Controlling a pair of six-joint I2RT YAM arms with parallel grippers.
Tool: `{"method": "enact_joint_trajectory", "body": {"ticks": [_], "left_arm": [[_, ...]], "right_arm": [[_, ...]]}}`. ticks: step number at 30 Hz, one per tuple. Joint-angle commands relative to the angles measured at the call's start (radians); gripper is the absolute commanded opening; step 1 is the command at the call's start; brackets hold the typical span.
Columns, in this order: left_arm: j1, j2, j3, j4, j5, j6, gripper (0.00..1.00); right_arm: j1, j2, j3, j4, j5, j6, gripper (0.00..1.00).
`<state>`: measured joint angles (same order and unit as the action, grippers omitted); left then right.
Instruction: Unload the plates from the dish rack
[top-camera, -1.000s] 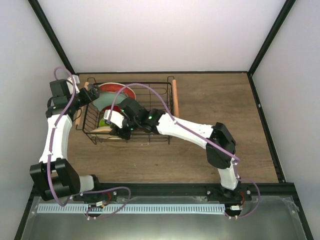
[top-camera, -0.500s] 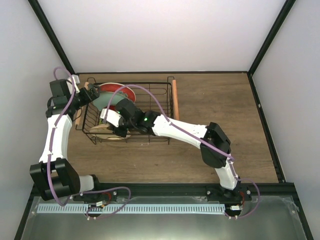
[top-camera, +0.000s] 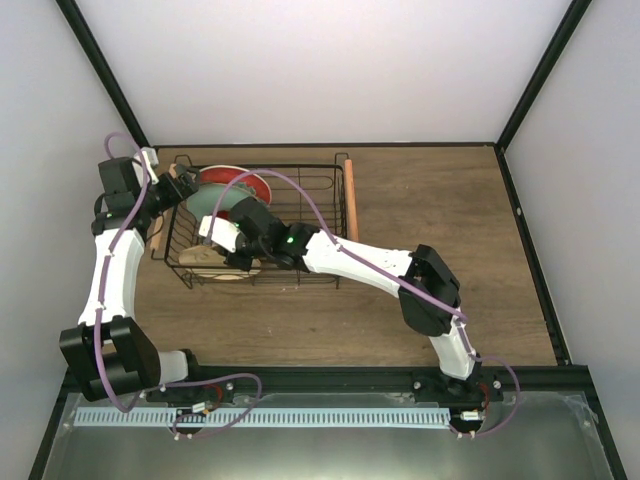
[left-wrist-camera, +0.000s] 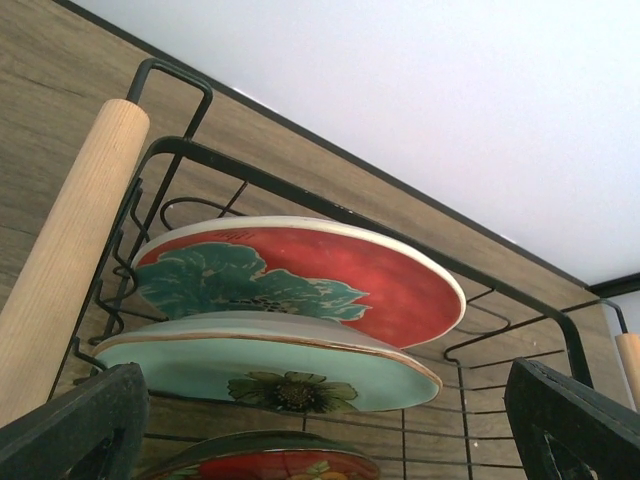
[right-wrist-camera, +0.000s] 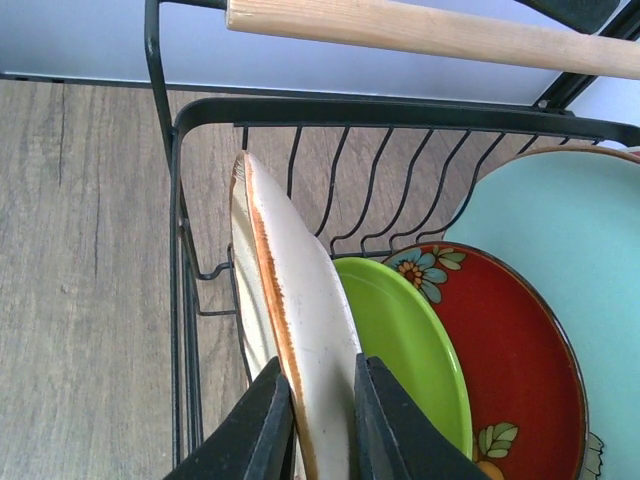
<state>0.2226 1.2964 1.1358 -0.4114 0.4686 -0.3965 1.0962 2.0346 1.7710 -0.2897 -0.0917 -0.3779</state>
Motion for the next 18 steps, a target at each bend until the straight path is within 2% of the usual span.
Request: {"method": "enact_joint_trajectory", "body": {"ticks": [1, 13, 18], "left_arm": [[0.004, -0.019, -0.008, 0.019, 0.013, -0.016, 1.00], [0.004, -0.022, -0.020, 0.030, 0.019, -0.022, 1.00], [0.003, -0.023, -0.021, 0.037, 0.021, -0.024, 1.00]], "right_arm": [[0.008, 0.014, -0.027, -0.055, 0.023, 0.041, 0.01], [0.008, -0.038, -0.068, -0.022, 0.103, 0.011, 0.02], [0.008, -0.015, -0.059, -0.056, 0.090, -0.008, 0.25]]}}
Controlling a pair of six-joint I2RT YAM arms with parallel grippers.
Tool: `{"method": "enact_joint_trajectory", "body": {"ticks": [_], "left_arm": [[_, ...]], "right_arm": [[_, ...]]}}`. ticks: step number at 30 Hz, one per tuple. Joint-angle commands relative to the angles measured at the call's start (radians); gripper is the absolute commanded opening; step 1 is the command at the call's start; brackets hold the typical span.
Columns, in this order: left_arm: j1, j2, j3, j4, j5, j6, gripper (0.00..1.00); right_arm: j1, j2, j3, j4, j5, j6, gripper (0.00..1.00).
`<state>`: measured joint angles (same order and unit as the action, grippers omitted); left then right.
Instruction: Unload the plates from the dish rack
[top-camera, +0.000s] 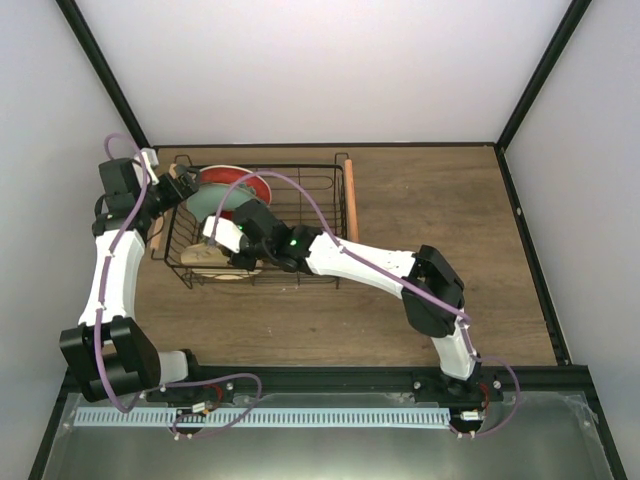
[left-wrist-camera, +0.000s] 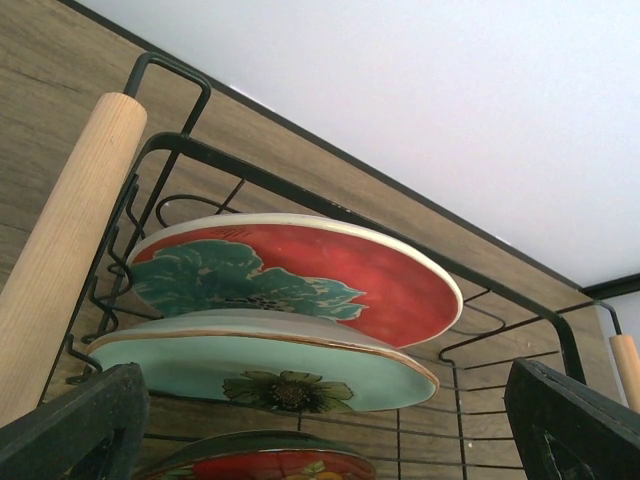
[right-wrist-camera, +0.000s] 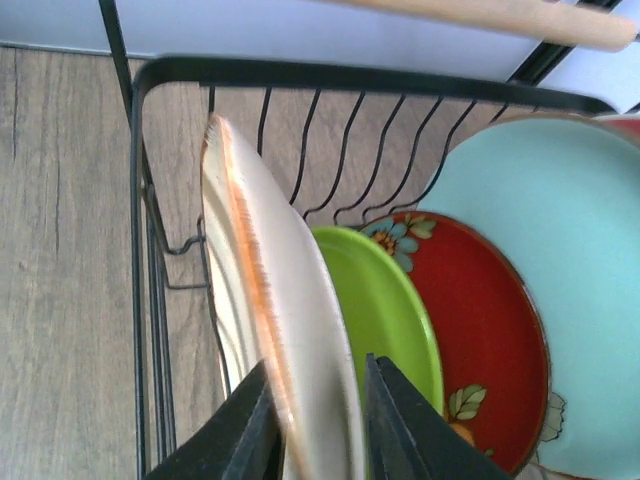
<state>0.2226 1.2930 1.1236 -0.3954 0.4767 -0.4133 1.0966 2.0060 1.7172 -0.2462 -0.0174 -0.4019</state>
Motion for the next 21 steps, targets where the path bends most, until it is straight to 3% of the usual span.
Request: {"method": "enact_joint_trajectory", "body": {"ticks": [1, 4, 7, 11, 15, 21], "left_arm": [[0.004, -0.020, -0.009, 0.022, 0.013, -0.007, 1.00], [0.004, -0.018, -0.009, 0.024, 0.011, -0.007, 1.00], [0.004, -0.017, -0.010, 0.029, 0.010, -0.007, 1.00], [0.004, -0.013, -0.010, 0.034, 0.010, -0.013, 1.00], [0.004, -0.012, -0.010, 0.034, 0.010, -0.012, 1.00], [0.006, -0.012, -0.011, 0.036, 0.013, -0.016, 1.00]], "right_arm": [[0.007, 0.015, -0.005, -0.100, 0.012, 0.010, 0.28], [0.008, 0.019, 0.007, -0.117, 0.007, -0.004, 0.36], [0.009, 0.025, 0.015, -0.128, 0.015, -0.013, 0.34], [0.008, 0.036, 0.019, -0.125, 0.029, -0.023, 0.24], [0.008, 0.049, 0.036, -0.133, 0.056, -0.027, 0.01], [0.008, 0.022, 0.020, -0.093, 0.119, -0.036, 0.01]]}}
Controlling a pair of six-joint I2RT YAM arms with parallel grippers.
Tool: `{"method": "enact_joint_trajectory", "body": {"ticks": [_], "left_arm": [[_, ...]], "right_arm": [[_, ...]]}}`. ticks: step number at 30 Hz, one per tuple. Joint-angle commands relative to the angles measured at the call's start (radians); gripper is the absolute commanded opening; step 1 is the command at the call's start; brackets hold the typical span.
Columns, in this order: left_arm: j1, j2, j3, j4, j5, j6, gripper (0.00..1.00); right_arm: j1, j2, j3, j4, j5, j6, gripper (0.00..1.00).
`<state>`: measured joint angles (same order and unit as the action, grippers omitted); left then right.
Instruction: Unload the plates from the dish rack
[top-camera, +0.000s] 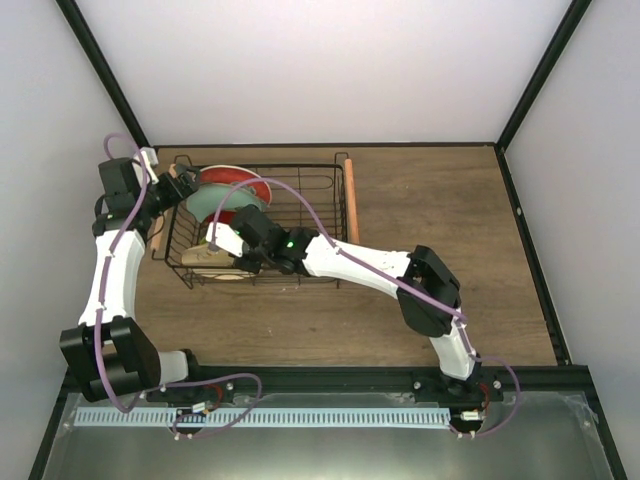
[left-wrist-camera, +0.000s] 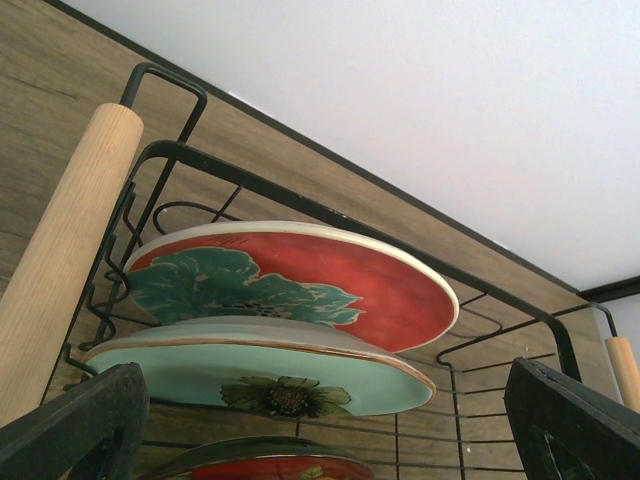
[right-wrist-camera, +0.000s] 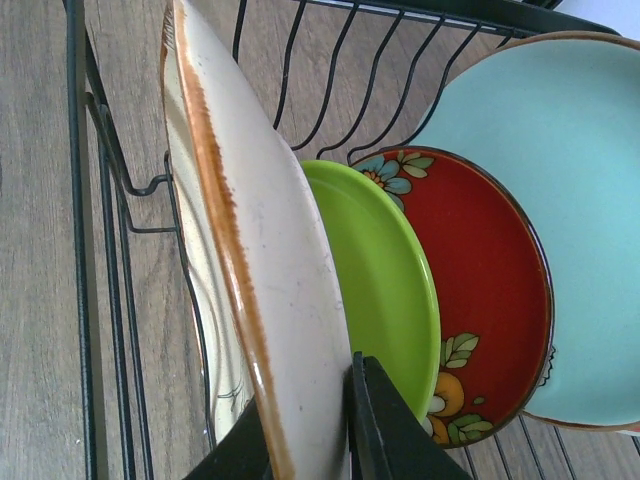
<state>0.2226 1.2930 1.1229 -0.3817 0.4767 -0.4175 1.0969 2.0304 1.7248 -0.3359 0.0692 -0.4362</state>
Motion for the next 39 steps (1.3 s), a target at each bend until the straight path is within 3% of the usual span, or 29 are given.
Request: {"method": "enact_joint_trajectory", "body": {"ticks": [1, 13, 31, 39], "left_arm": [[0.006, -0.012, -0.011, 0.023, 0.013, -0.013, 1.00], [0.012, 0.007, 0.050, 0.046, -0.006, 0.002, 1.00], [0.034, 0.018, 0.087, 0.068, -0.018, -0.008, 1.00], [0.071, 0.020, 0.139, 0.065, -0.044, 0.012, 1.00]], "right_arm": [[0.008, -0.009, 0.011, 0.004, 0.042, -0.003, 0.01], [0.007, -0.122, 0.062, 0.070, 0.107, -0.051, 0.01], [-0.003, -0.275, 0.090, -0.086, 0.074, -0.057, 0.01], [-0.114, -0.309, 0.295, -0.188, 0.055, 0.051, 0.01]]}}
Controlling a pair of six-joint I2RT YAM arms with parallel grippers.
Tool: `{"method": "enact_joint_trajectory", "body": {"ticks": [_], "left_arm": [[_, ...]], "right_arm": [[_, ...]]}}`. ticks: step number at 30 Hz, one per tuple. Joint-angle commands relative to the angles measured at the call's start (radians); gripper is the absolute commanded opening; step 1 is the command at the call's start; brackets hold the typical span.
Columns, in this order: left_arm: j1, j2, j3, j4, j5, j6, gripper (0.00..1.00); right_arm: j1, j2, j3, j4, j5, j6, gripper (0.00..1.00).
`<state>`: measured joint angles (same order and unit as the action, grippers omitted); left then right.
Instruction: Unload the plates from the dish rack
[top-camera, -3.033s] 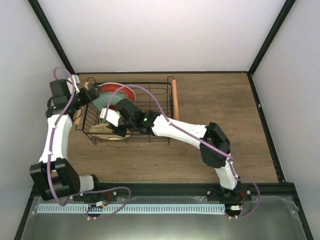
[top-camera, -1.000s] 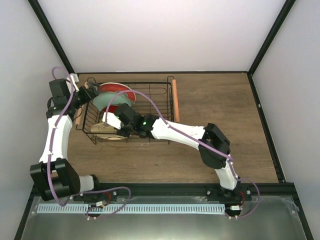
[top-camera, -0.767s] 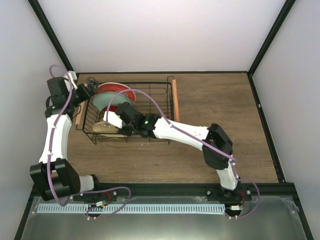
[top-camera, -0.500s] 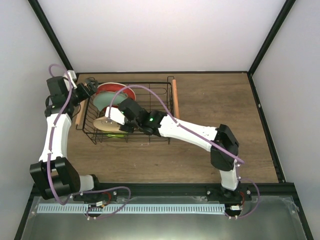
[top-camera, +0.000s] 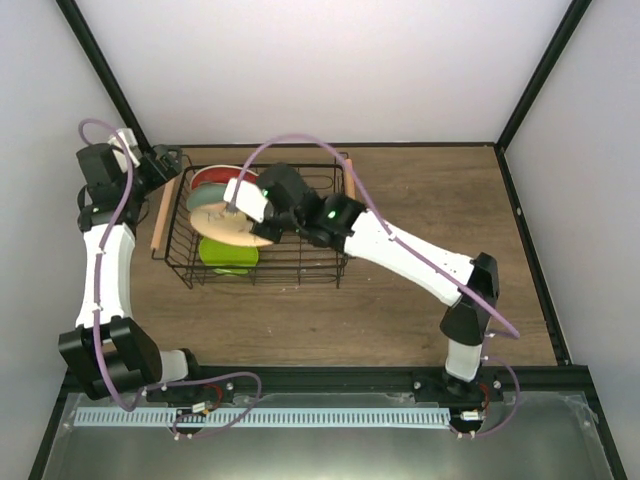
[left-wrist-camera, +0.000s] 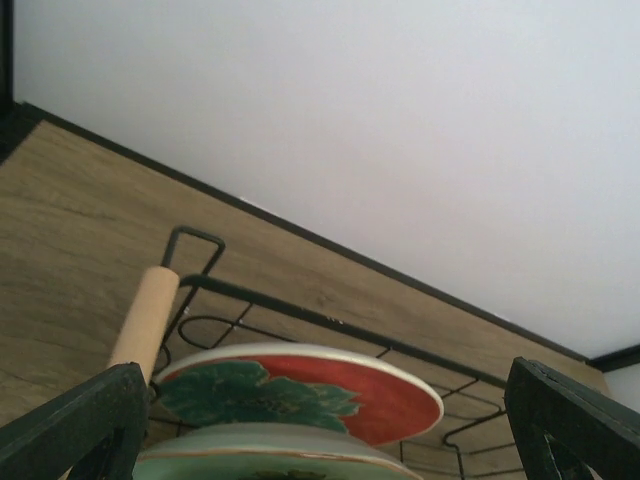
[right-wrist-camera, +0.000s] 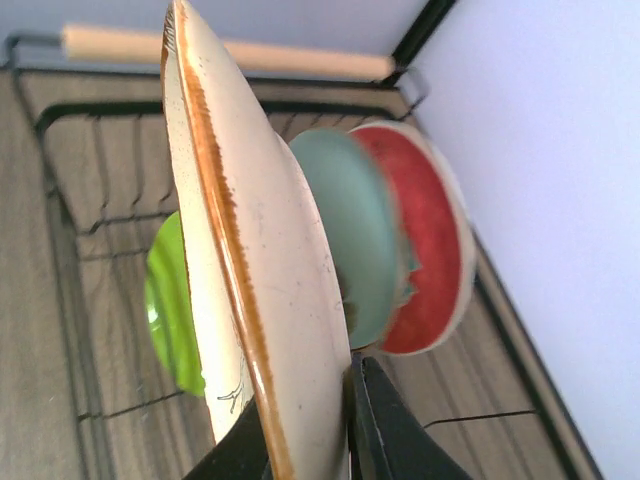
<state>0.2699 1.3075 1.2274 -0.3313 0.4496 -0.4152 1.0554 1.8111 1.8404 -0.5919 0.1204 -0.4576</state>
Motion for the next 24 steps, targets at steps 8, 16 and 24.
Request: {"method": "enact_joint_trajectory", "body": {"ticks": [8, 16, 24], "left_arm": [[0.029, 0.006, 0.016, 0.037, -0.001, -0.022, 1.00], [0.029, 0.001, 0.005, 0.034, 0.016, -0.024, 1.00], [0.029, -0.003, -0.002, 0.039, 0.037, -0.029, 1.00]], "right_arm": [[-0.265, -0.066, 0.351, 0.076, 0.053, 0.205, 0.01], [-0.482, -0.097, 0.281, 0.215, 0.246, 0.416, 0.01], [-0.757, -0.130, 0.171, 0.129, 0.408, 0.643, 0.01]]}}
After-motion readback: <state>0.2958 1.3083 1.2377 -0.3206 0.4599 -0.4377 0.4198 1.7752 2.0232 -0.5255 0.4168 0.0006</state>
